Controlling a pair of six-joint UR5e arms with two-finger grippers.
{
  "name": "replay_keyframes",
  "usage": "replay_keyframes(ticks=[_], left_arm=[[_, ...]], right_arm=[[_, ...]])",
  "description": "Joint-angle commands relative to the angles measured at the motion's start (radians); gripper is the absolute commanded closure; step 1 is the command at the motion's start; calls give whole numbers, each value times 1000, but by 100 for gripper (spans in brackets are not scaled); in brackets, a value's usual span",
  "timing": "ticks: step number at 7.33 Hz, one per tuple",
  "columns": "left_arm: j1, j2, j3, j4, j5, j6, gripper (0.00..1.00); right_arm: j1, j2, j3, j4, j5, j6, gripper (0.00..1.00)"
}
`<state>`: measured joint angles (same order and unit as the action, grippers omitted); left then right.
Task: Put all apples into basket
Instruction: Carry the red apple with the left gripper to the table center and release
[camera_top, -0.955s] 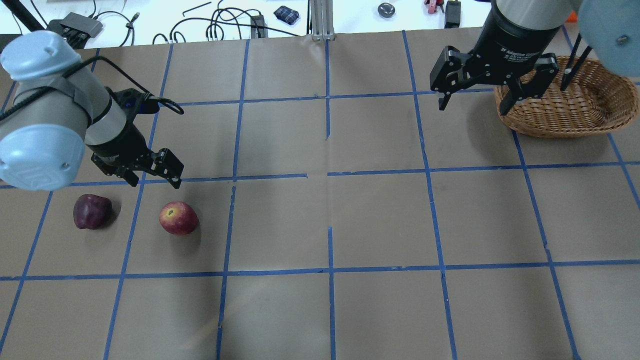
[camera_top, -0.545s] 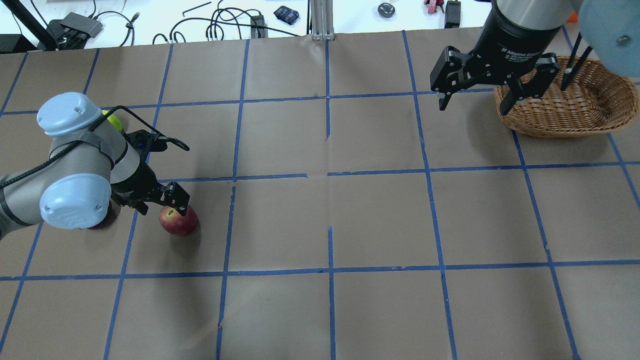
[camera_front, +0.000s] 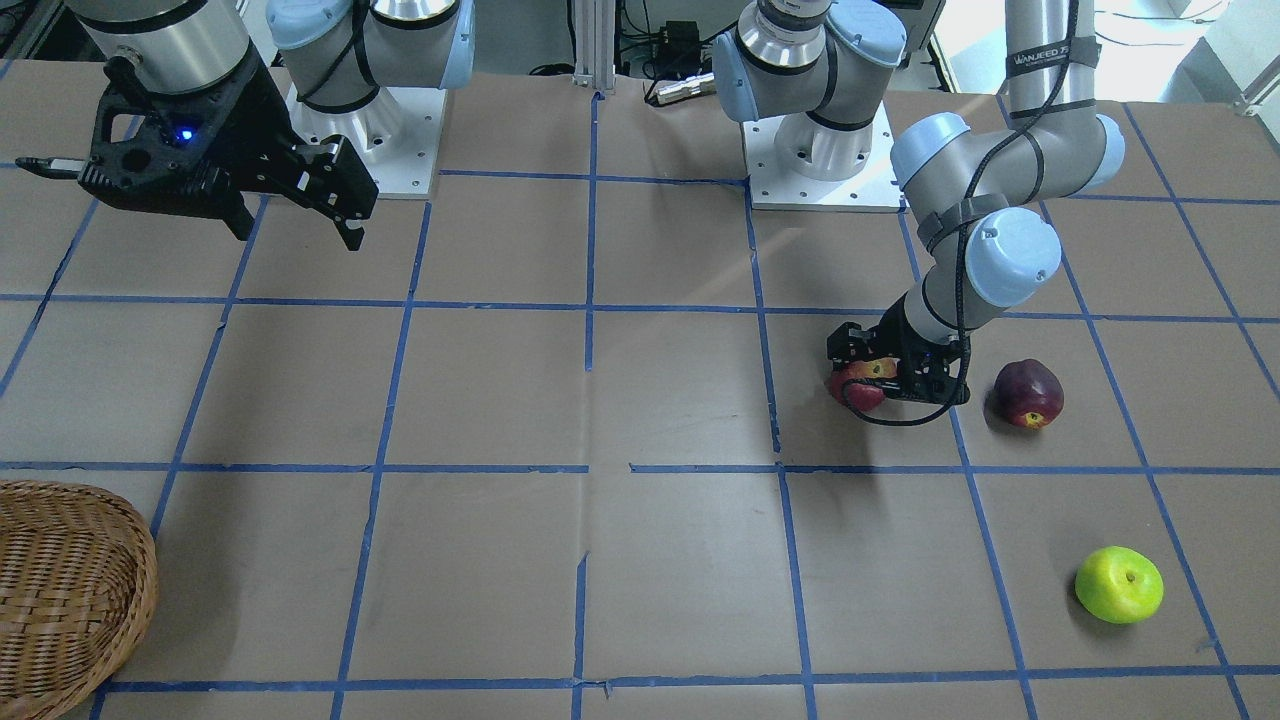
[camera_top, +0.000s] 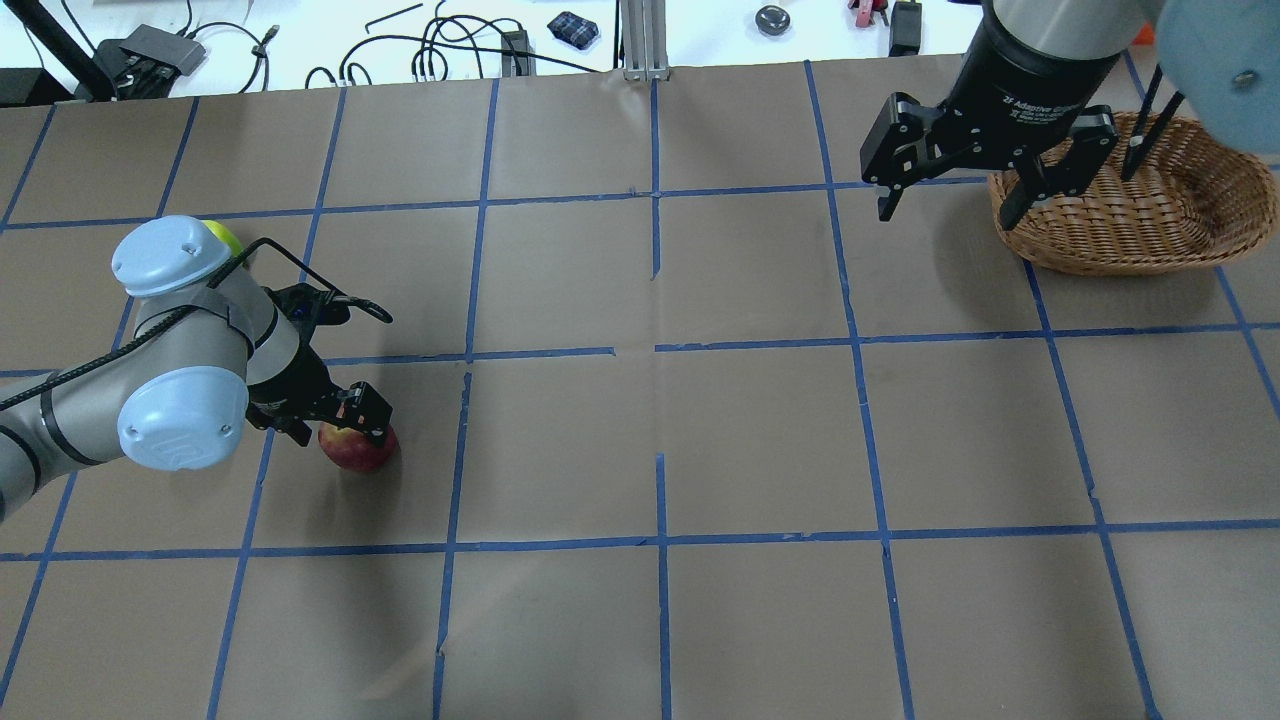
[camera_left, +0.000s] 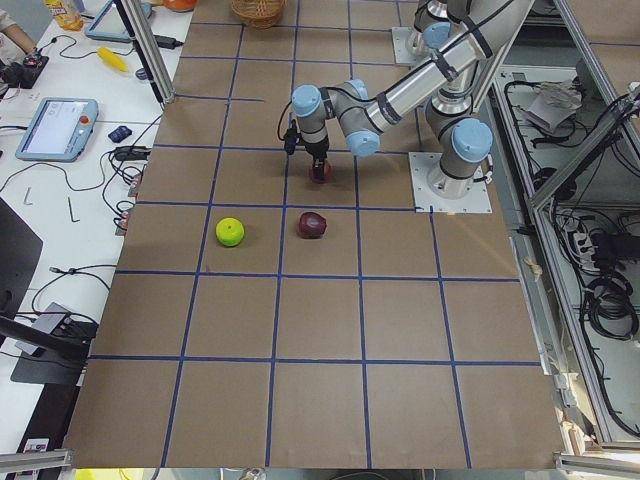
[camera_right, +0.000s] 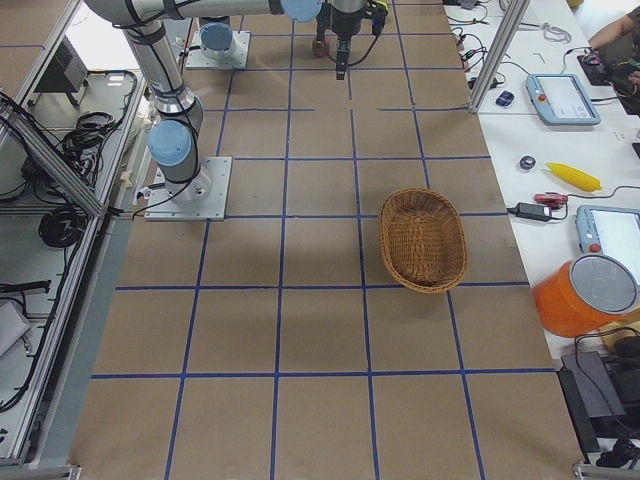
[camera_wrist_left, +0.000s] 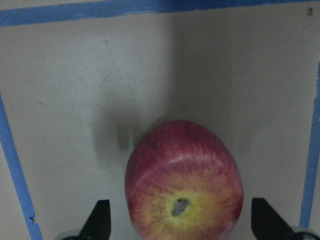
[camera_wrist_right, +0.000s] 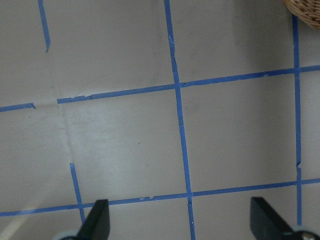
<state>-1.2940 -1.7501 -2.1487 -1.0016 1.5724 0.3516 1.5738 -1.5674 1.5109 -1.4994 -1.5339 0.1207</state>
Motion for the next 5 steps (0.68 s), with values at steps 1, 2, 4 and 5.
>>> replay_keyframes(ticks=[1, 2, 4, 5], left_arm=[[1, -9, 1, 3, 1, -5, 72], [1, 3, 12, 3, -8, -35, 80], [-54, 29, 52, -38, -56, -211, 80], [-112, 21, 81, -58, -107, -361, 80]], right_arm=[[0, 0, 0, -5, 0, 2, 0], [0, 0, -1, -5, 0, 0, 0], [2, 0, -1, -8, 0, 2, 0], [2, 0, -1, -8, 0, 2, 0]])
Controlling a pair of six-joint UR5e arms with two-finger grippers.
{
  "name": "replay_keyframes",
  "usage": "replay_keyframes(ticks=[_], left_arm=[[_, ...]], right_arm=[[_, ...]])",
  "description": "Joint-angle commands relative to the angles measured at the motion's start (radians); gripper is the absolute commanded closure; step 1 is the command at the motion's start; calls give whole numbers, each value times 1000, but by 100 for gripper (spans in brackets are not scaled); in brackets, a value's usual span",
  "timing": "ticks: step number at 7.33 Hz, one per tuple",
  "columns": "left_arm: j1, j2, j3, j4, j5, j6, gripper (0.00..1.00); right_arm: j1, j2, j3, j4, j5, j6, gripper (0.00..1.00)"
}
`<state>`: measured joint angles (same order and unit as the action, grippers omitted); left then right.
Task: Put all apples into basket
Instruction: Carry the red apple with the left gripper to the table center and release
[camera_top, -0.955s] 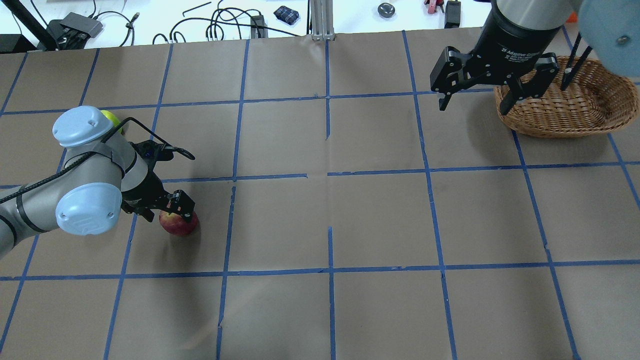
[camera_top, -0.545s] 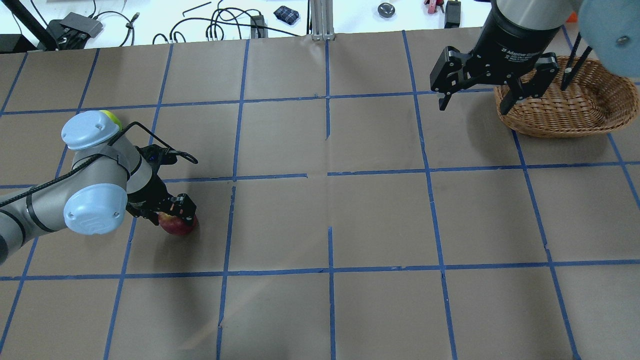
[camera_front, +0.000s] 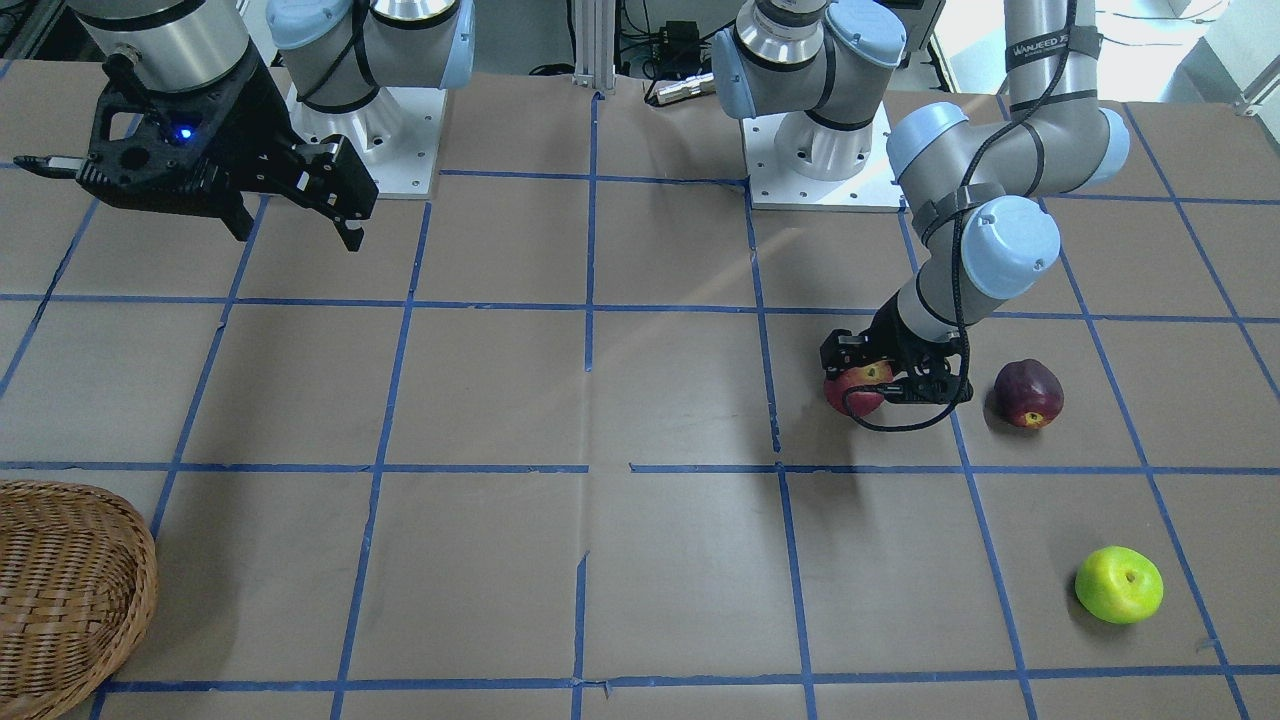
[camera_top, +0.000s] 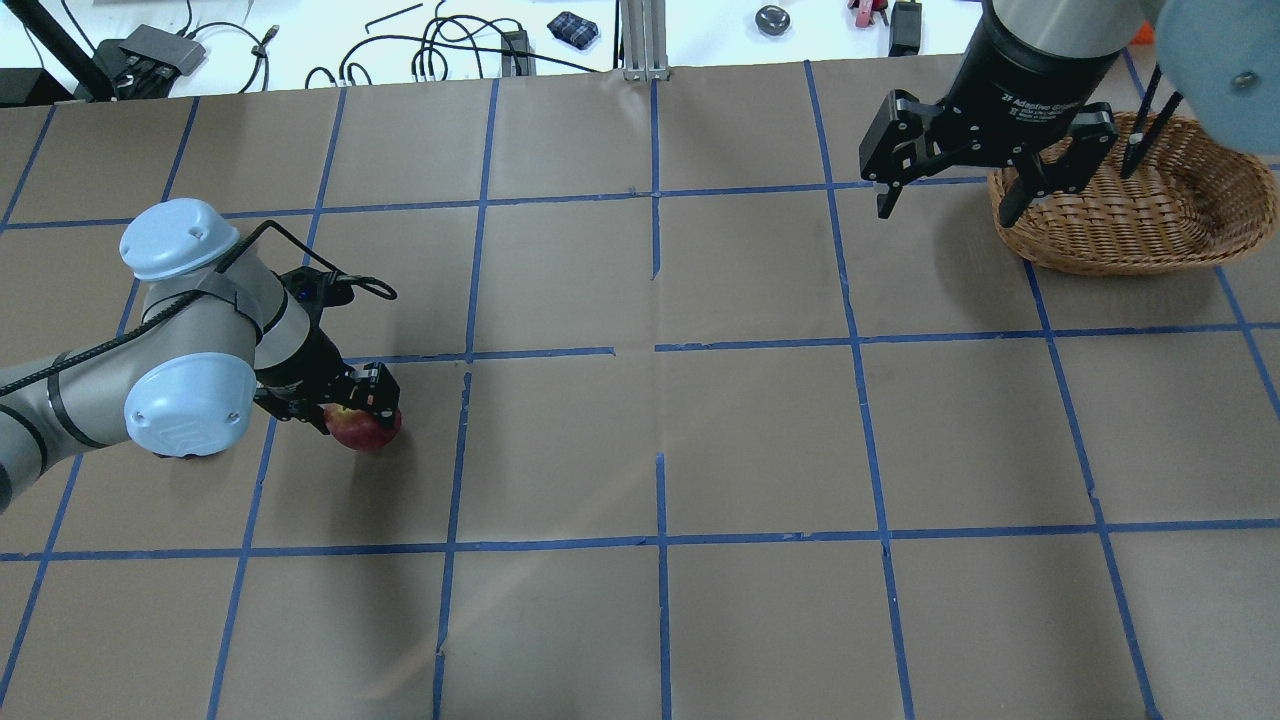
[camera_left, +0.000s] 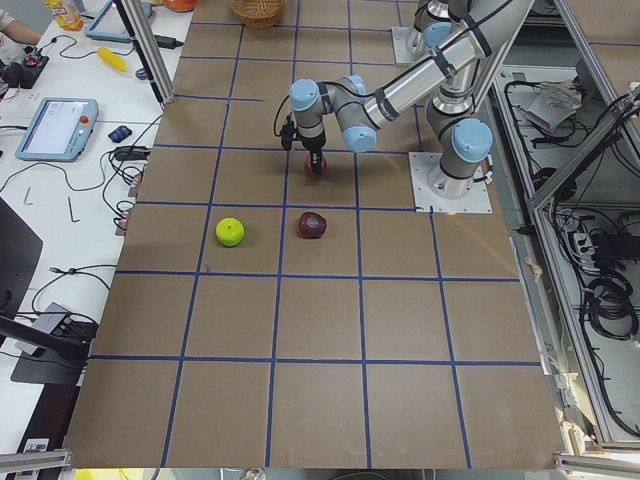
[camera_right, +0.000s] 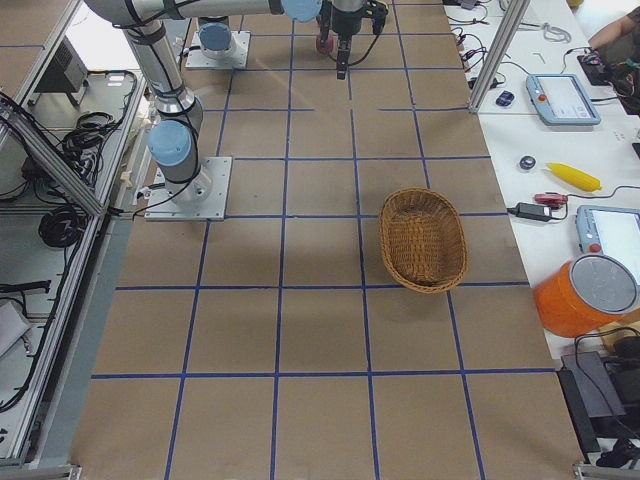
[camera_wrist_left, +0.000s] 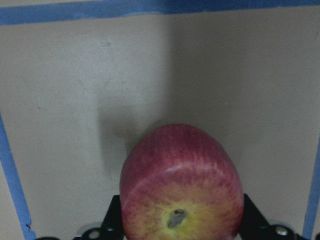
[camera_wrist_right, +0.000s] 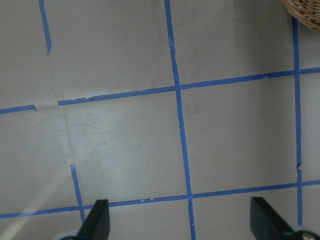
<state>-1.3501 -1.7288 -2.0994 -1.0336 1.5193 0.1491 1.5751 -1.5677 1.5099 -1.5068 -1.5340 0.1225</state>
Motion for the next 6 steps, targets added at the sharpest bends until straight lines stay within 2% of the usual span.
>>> replay_keyframes(ticks=[1, 3, 4, 6], left_arm=[[-158, -18, 68, -26, -57, -313, 80], [-317, -63, 155, -14, -82, -608, 80], [-384, -115, 200, -5, -143, -694, 85], [-486, -210, 281, 96, -137, -831, 85]], right_arm=[[0, 0, 0, -7, 2, 0, 0], [0, 0, 1, 3, 0, -1, 0], [0, 2, 1, 6, 0, -3, 0], [0, 2, 1, 8, -2, -3, 0]])
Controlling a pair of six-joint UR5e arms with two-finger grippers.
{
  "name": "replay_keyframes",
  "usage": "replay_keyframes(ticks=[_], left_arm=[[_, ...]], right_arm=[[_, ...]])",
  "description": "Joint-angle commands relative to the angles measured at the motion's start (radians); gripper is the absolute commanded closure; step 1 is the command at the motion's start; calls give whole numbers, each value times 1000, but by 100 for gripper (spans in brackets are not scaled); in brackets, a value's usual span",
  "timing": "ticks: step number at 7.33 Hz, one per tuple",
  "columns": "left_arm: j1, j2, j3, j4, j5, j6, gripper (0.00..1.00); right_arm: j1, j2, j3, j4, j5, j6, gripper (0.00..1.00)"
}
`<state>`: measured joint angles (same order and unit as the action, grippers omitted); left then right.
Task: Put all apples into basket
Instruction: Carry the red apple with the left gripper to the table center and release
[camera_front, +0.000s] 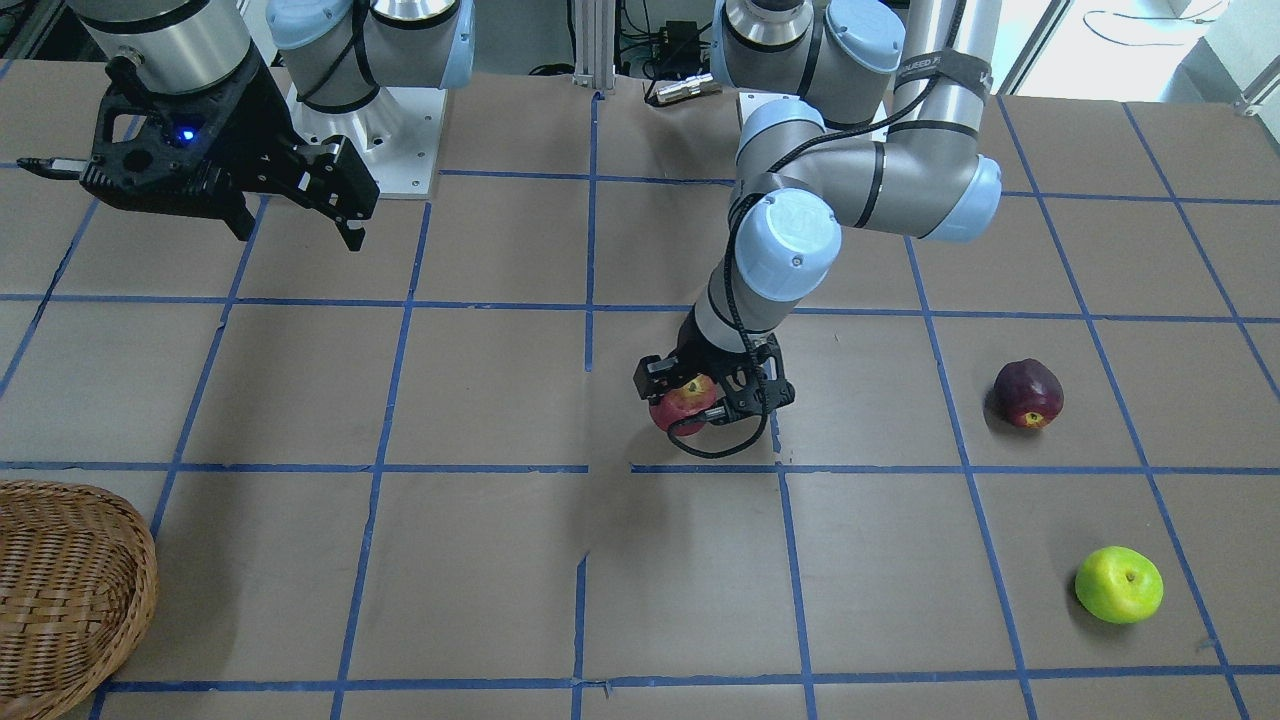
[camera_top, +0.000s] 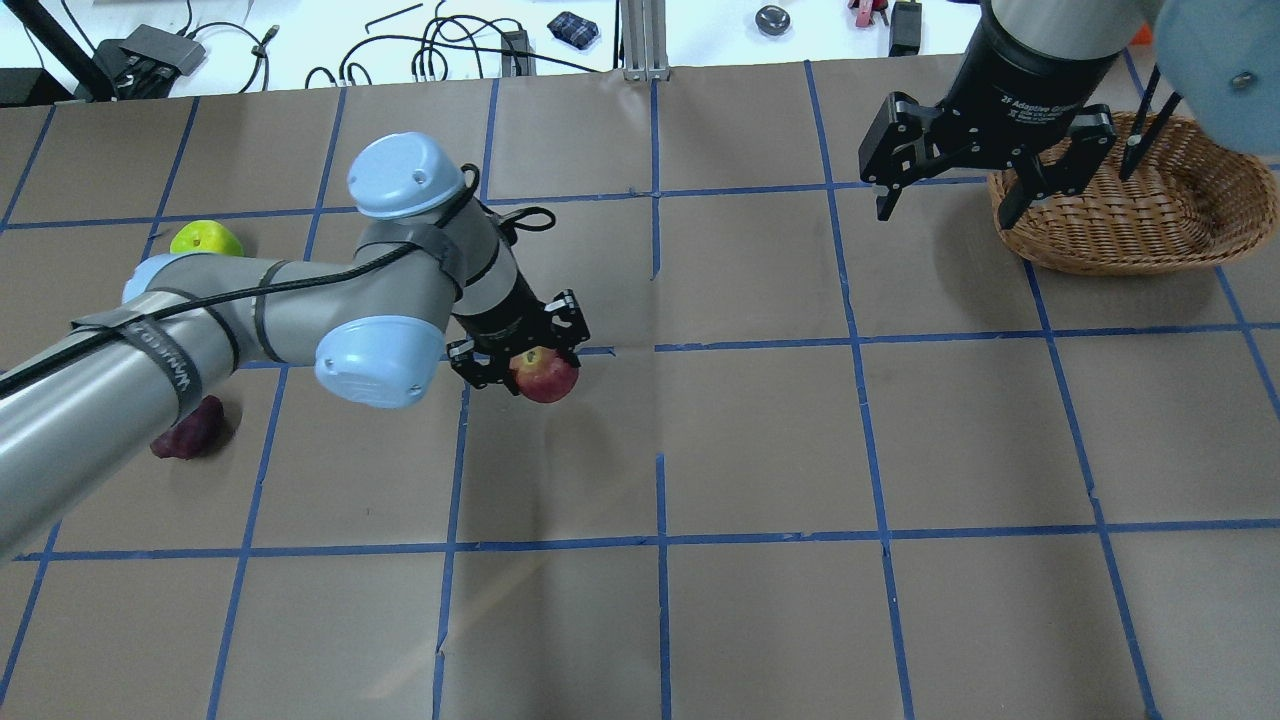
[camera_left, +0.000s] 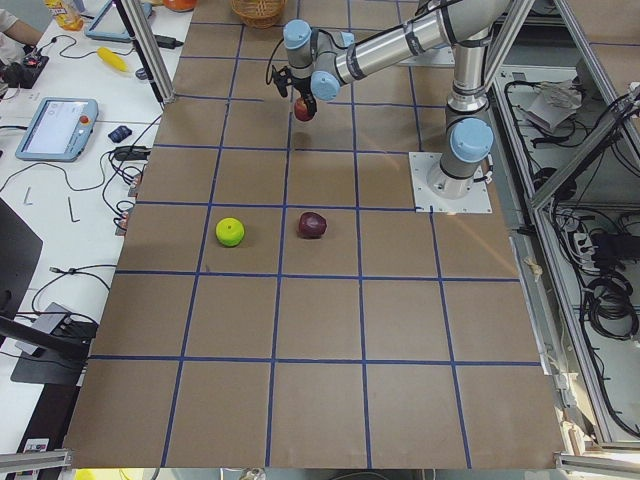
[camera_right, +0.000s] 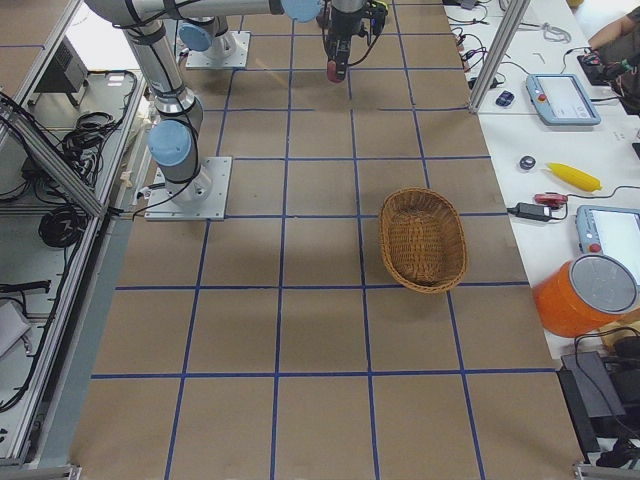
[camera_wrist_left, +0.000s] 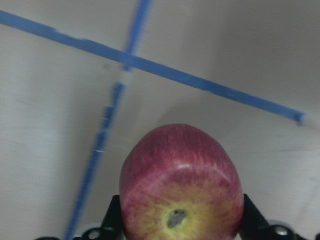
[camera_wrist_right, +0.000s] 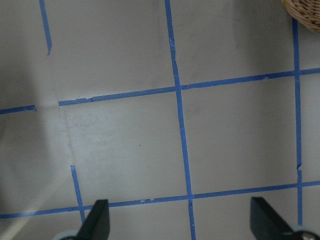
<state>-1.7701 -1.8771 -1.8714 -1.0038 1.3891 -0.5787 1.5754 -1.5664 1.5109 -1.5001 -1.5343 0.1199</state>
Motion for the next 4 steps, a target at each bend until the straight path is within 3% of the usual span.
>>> replay_keyframes(ticks=[1, 4], left_arm=[[-99, -98, 73, 103, -5, -146, 85], [-170, -178, 83, 230, 57, -202, 82]], right_arm=[[0, 2, 0, 0, -1, 0, 0], [0, 12, 0, -2, 3, -3, 0]])
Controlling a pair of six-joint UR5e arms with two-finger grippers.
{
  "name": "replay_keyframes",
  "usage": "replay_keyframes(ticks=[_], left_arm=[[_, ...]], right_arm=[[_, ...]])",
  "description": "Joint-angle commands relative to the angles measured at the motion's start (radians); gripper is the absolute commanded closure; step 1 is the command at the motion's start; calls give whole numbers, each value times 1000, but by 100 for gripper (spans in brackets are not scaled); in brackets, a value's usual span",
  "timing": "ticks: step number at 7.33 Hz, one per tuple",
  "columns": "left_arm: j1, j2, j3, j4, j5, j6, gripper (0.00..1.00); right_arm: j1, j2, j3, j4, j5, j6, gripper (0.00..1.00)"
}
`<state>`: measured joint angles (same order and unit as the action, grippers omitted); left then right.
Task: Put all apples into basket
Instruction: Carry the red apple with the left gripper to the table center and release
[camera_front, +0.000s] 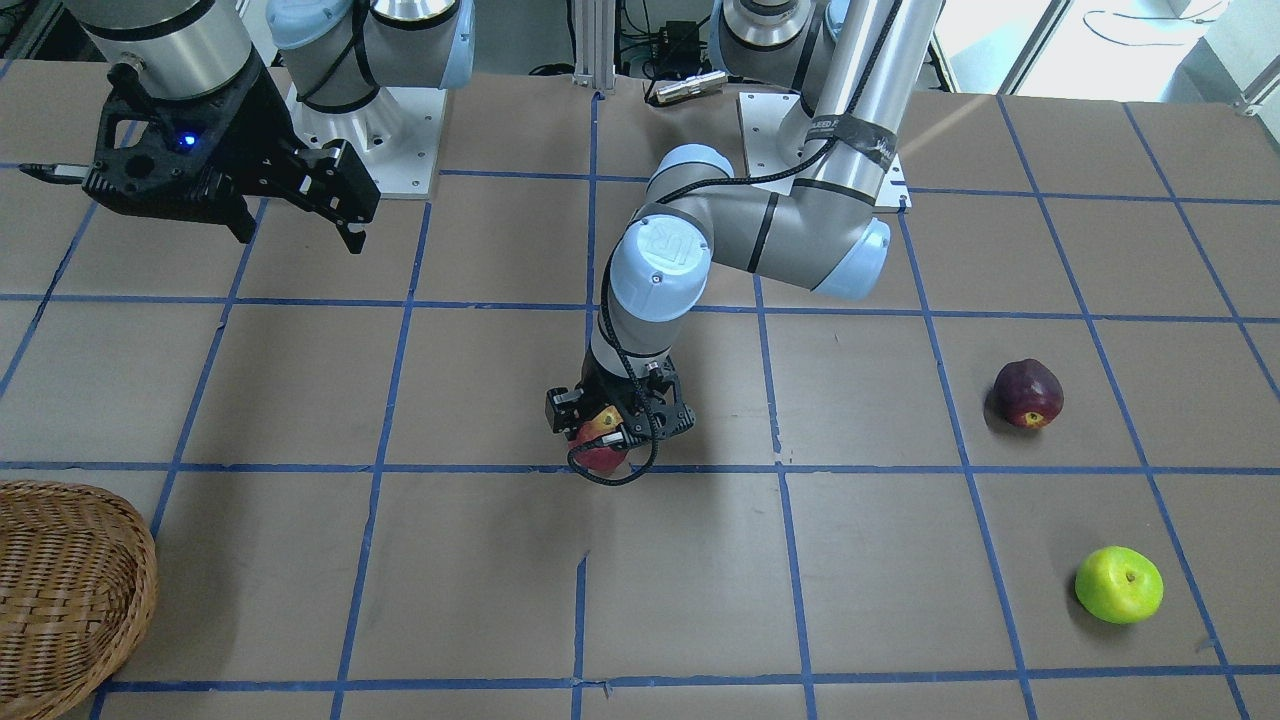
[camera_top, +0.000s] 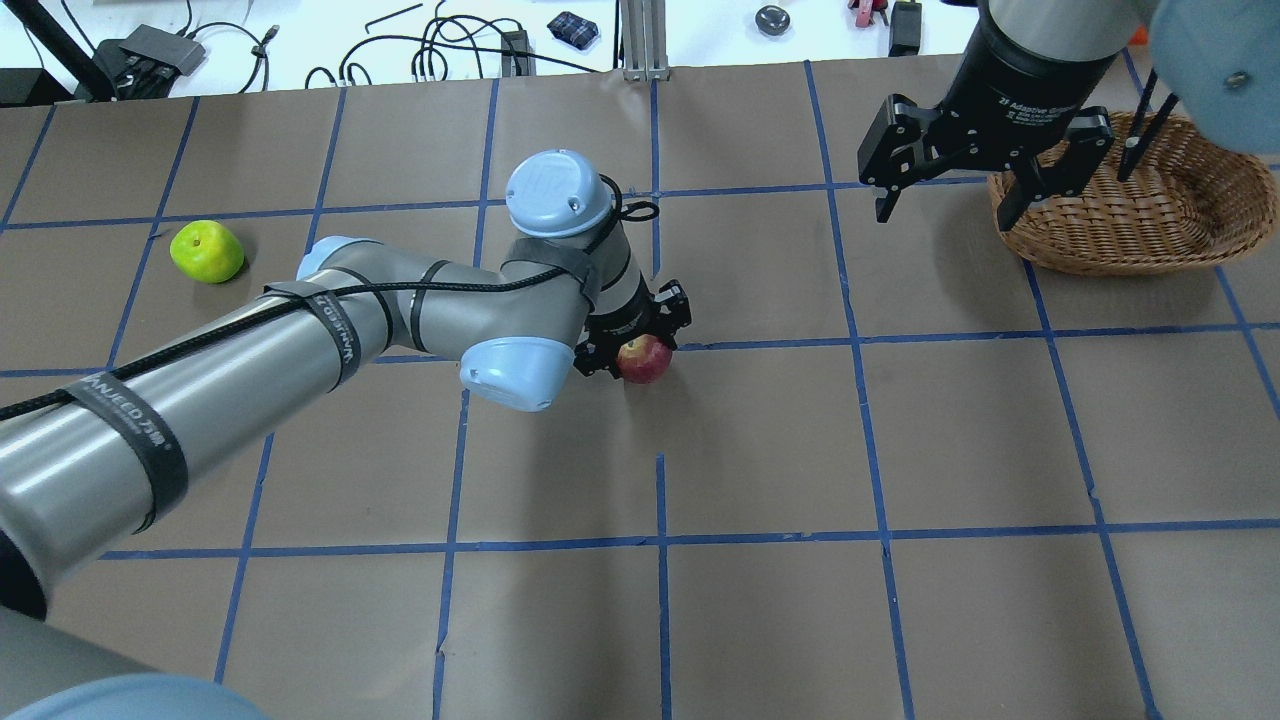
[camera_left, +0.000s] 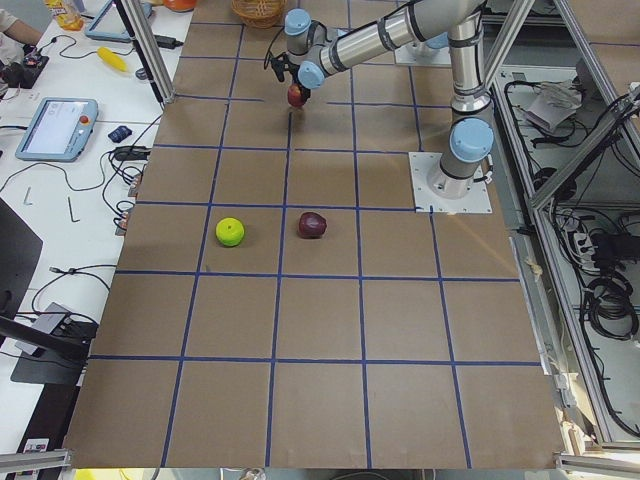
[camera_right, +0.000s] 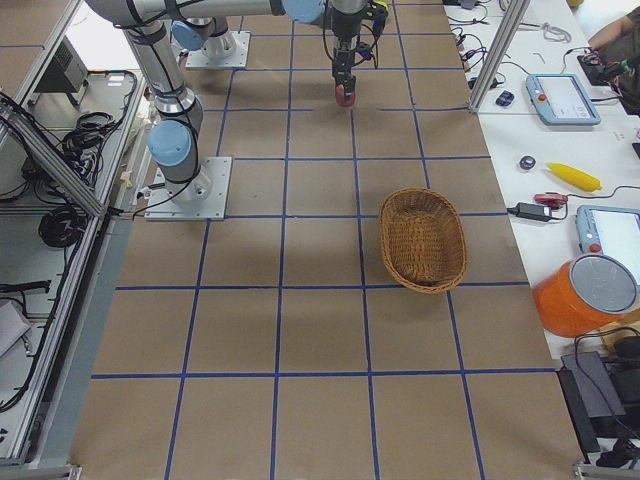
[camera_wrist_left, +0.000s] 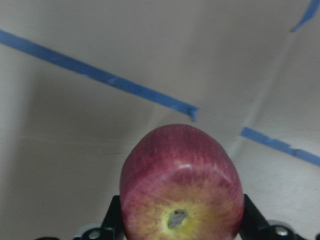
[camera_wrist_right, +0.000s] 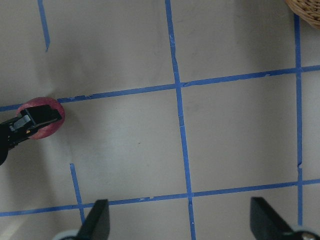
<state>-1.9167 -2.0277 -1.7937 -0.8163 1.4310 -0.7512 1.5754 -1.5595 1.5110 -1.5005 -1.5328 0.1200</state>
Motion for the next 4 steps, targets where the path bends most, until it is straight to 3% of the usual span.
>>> replay_keyframes(ticks=[1, 2, 4], left_arm=[[-31, -29, 5, 48, 44, -31, 47], [-31, -22, 5, 52, 54, -31, 0], [-18, 18, 8, 43, 55, -8, 0]], right_arm=[[0, 16, 8, -4, -1, -3, 0], [0, 19, 26, -10, -3, -2, 0], [3, 15, 73, -15, -3, 3, 0]])
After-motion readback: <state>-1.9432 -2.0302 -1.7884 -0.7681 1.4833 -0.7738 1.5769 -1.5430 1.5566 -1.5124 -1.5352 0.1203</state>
